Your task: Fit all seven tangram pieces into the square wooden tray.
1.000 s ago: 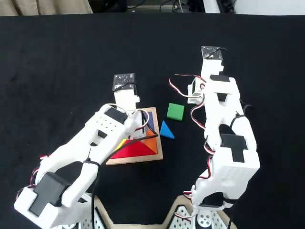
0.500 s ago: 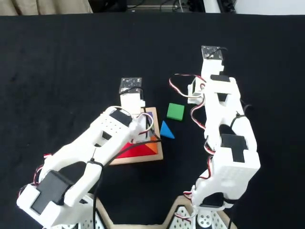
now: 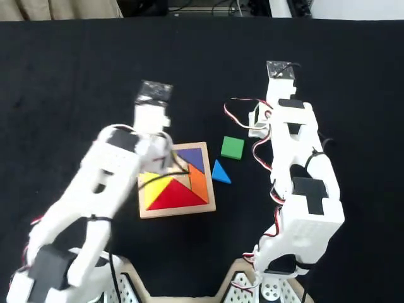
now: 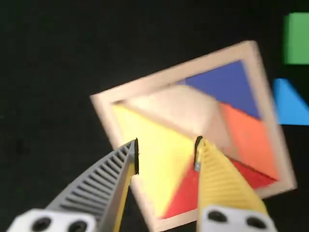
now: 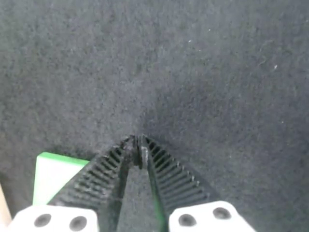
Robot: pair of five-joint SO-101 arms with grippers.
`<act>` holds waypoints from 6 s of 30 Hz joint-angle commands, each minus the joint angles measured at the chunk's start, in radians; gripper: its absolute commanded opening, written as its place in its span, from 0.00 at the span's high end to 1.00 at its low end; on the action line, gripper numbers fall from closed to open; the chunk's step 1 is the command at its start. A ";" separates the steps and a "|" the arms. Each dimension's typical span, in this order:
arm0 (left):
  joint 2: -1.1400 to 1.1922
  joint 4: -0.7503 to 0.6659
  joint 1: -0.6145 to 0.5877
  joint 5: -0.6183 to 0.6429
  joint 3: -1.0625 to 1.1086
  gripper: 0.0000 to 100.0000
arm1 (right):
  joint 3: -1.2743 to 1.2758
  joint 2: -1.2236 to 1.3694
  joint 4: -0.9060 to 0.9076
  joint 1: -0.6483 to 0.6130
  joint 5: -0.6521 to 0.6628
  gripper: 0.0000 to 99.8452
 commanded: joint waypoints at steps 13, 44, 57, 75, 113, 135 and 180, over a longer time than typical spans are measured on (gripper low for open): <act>-0.328 -0.330 -0.579 0.014 0.444 0.79 | -0.275 -0.041 0.477 -0.261 -0.164 0.94; -0.328 -0.465 -0.567 0.044 0.552 0.79 | -0.366 0.257 0.330 -0.281 -0.454 0.74; -0.328 -0.465 -0.567 0.044 0.552 0.79 | -0.556 0.377 0.476 -0.259 -0.350 0.95; -0.328 -0.466 -0.567 0.049 0.552 0.79 | -0.737 0.228 0.675 -0.551 0.041 0.99; -0.328 -0.466 -0.567 0.044 0.552 0.79 | -0.180 0.041 0.183 -0.680 0.339 0.99; -0.328 -0.466 -0.567 0.044 0.552 0.79 | -0.145 0.062 0.281 -0.675 0.221 0.82; -0.328 -0.468 -0.567 0.044 0.552 0.79 | -0.200 0.076 0.140 -0.647 0.219 0.99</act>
